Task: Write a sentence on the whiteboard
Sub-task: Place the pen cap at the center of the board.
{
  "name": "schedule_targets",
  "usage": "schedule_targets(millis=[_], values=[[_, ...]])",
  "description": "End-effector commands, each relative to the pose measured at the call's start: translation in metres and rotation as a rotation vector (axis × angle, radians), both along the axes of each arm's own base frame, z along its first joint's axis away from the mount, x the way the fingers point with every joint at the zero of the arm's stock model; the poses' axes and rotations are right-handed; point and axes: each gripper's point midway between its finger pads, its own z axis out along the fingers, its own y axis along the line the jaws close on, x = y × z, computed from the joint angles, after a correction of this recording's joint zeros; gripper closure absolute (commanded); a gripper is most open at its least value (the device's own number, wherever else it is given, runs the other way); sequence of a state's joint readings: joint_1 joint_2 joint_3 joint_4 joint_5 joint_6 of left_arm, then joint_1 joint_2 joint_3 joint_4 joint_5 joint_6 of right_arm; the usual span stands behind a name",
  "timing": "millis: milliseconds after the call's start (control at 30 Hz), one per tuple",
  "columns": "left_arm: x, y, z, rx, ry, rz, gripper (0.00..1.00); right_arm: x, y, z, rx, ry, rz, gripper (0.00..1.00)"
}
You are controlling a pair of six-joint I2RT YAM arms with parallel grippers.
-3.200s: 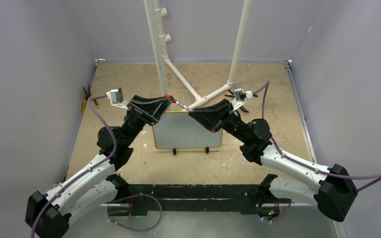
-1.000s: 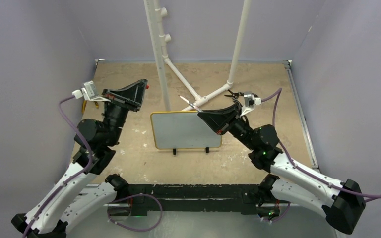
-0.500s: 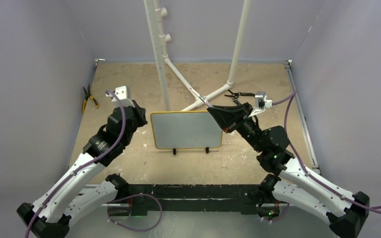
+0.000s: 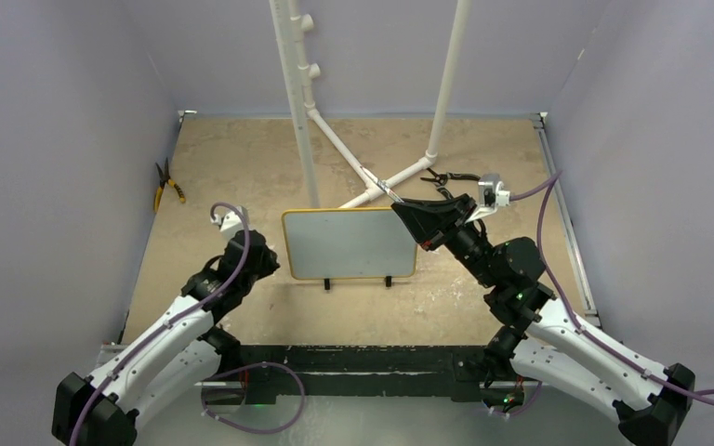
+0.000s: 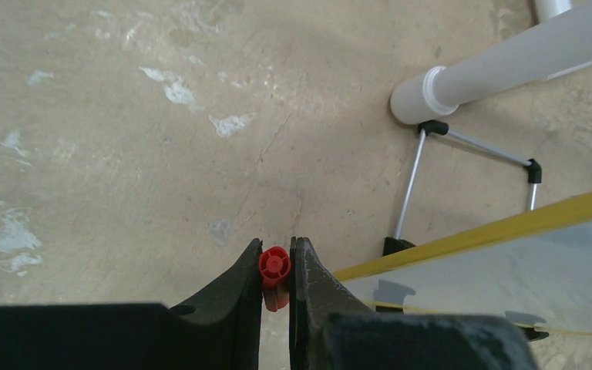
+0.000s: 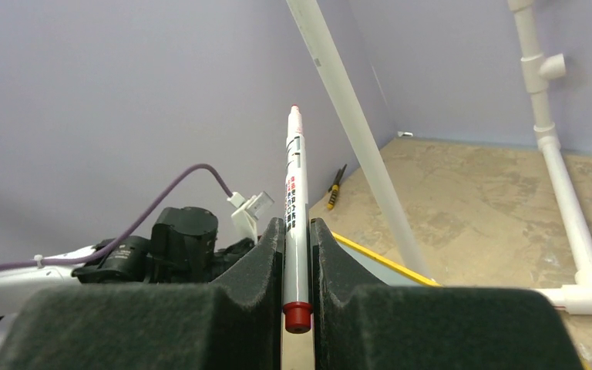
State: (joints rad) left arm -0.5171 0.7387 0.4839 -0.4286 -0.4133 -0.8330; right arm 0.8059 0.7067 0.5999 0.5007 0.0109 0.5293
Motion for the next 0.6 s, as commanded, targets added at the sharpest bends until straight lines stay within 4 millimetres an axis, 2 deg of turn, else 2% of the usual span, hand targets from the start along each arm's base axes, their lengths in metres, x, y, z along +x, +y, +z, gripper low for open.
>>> schedule_targets(millis=[0,300,567], values=[[0.002,-0.021,-0.018,-0.098,0.041,-0.033,1.00,0.004,-0.007,0.012,-0.019,-0.050,-0.051,1.00],[-0.012,-0.022,-0.056,-0.077,0.156,-0.044,1.00,0.004,-0.014,0.004,-0.019,-0.041,-0.077,1.00],[-0.017,-0.019,-0.061,-0.076,0.159,-0.048,0.87,0.008,-0.012,0.000,-0.032,-0.034,-0.083,1.00]])
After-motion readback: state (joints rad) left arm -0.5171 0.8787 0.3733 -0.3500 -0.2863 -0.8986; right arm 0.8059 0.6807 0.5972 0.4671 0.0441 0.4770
